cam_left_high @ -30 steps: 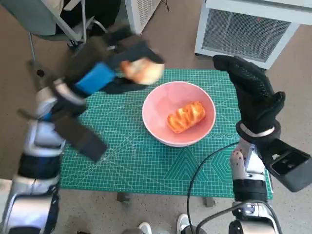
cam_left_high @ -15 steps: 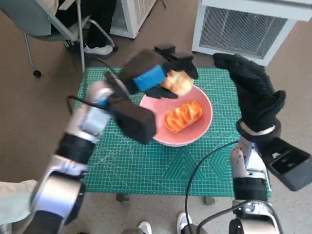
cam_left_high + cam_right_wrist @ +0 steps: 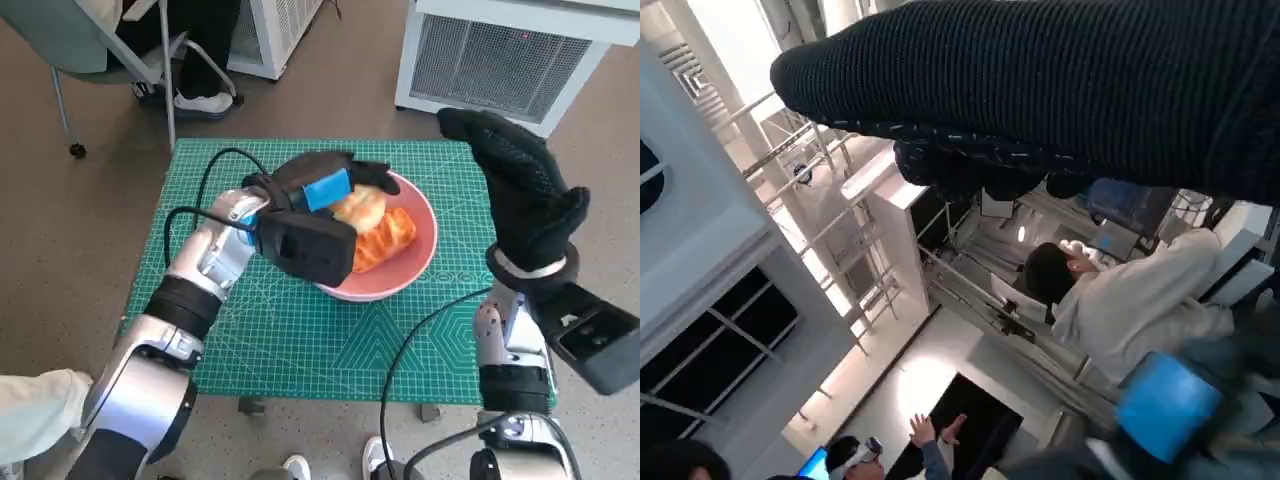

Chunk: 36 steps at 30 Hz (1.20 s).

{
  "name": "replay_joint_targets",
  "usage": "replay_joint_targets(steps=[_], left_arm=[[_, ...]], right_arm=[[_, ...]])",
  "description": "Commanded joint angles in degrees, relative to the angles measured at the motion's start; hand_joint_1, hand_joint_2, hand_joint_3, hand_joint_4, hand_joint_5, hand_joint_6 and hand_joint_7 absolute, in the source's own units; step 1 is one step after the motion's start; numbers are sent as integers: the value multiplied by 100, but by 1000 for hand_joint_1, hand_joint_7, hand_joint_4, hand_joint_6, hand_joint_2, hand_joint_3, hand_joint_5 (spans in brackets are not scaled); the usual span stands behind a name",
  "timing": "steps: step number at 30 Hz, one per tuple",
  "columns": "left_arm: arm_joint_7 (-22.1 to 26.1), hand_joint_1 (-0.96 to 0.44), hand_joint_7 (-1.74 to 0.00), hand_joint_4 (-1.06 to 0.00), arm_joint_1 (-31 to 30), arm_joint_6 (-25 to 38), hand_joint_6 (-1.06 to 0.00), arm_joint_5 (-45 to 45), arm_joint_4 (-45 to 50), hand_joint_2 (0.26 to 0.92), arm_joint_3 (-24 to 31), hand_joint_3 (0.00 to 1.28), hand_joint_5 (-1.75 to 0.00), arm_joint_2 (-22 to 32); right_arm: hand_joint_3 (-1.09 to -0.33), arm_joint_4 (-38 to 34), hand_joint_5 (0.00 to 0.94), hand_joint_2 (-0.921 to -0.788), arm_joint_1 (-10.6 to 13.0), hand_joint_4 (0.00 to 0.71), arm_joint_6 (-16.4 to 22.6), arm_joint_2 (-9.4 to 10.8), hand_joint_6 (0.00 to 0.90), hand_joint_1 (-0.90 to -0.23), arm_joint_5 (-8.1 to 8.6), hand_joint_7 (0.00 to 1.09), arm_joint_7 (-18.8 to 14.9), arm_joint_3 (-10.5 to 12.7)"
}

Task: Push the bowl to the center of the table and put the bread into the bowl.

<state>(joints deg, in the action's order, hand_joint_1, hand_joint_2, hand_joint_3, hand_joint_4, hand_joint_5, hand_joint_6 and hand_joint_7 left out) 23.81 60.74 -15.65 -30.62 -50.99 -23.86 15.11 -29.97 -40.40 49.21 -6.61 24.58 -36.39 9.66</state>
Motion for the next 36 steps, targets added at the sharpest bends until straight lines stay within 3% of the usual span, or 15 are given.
replay_joint_targets(steps=[1, 9, 16, 21, 26, 31, 36], left_arm=[[216, -433, -7, -12, 74, 181, -198, 32, 361, 905, 17, 4, -4, 109], [-72, -493, -1, 0, -379, -446, -160, 728, 815, 902, 612, 0, 1, 250], [-574, -495, -10, 1, -875, -1314, -177, 1694, 1283, 917, 1423, 31, 1, 130], [-965, -544, -21, 1, -1317, -1740, -201, 2497, 1867, 920, 2001, 185, 1, -228], [-1222, -630, -35, -41, -1594, -2182, -230, 2907, 2205, 921, 2229, 397, -16, -566], [-1443, -647, -41, -71, -1812, -2423, -246, 2934, 2567, 921, 2309, 477, -22, -684], [-1375, -677, -46, -90, -2006, -2364, -258, 3118, 2930, 921, 2328, 506, -25, -734]], right_arm=[[-833, 57, 456, -921, 137, -1, -103, -37, -1, -597, 22, 657, -2, 26], [-835, 215, 457, -921, 127, -1, -219, -41, -1, -594, -37, 655, 104, 42], [-848, 629, 456, -921, 137, -1, -390, -74, -1, -588, -215, 662, 385, 30], [-842, 769, 458, -921, 20, -1, -442, -132, -1, -588, -389, 670, 630, 80], [-829, 612, 479, -921, -178, -1, -315, -207, -1, -580, -556, 679, 832, 152], [-831, 370, 491, -921, -396, 9, -116, -222, -1, -588, -732, 681, 1012, 185], [-829, 198, 396, -921, -538, 65, 30, -200, -1, -587, -822, 675, 1112, 151]])
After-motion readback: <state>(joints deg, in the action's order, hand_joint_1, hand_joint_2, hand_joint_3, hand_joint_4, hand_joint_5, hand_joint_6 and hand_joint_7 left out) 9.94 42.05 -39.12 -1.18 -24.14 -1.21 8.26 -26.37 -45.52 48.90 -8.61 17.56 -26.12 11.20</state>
